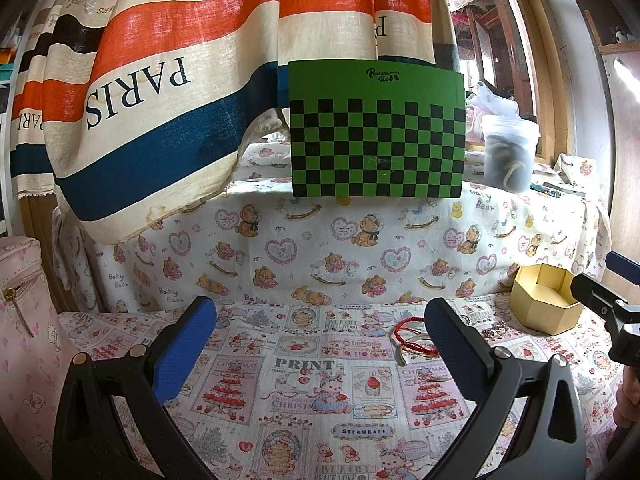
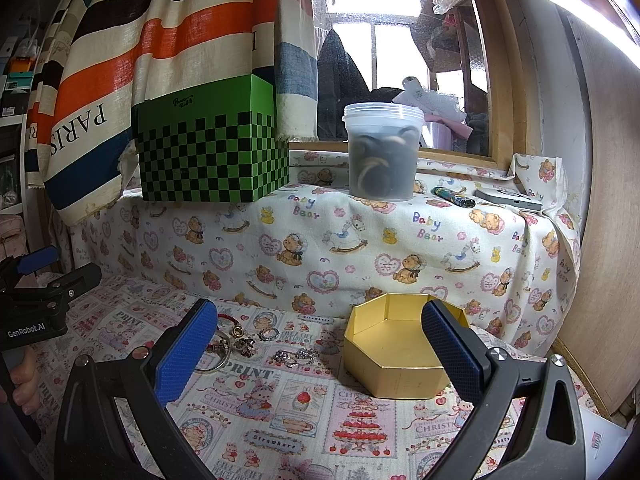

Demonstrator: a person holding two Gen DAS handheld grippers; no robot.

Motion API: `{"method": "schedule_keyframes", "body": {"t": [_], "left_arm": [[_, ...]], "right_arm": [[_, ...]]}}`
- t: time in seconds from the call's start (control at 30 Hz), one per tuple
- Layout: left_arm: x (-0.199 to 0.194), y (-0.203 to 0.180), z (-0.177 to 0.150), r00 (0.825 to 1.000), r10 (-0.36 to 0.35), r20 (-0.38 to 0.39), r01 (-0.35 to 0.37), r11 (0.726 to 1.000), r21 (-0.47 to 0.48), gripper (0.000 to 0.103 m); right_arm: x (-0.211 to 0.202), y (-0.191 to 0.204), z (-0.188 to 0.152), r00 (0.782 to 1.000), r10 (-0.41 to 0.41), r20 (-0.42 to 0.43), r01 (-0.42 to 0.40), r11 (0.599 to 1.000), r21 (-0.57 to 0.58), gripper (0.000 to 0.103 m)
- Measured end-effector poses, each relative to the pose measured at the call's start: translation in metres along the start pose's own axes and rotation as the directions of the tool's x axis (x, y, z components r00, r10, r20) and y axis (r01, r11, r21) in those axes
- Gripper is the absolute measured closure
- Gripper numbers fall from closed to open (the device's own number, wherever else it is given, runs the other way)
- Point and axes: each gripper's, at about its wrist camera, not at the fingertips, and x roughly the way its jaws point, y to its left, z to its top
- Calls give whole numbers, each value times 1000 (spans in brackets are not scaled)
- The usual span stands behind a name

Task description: Organize jewelry

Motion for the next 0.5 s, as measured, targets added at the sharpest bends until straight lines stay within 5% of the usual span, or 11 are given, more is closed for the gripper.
{"method": "schedule_keyframes", "body": {"t": [0.5], "left_arm": [[1, 1, -1, 1000, -1, -3, 1, 1000, 2, 0]], "right_arm": [[0, 1, 0, 1000, 1, -1, -1, 1000, 0, 0]]}}
